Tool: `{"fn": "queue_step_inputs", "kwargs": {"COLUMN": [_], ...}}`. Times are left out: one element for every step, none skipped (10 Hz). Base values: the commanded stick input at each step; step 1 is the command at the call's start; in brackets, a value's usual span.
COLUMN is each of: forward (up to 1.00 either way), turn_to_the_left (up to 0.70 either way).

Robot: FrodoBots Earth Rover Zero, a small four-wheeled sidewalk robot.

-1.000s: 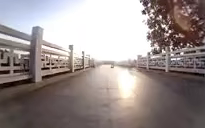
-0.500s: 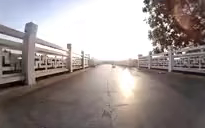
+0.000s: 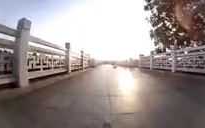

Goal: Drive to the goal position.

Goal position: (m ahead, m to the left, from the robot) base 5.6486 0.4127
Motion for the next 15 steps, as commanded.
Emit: {"fn": "queue_step_inputs", "kwargs": {"forward": [0.45, 0.45, 0.45, 0.45, 0.45, 0.45, 0.45, 0.45, 0.45, 0.45, 0.45, 0.45, 0.45, 0.45, 0.45], "turn_to_the_left": [0.0, 0.0, 0.0, 0.0, 0.0, 0.0, 0.0, 0.0, 0.0, 0.0, 0.0, 0.0, 0.0, 0.0, 0.0]}}
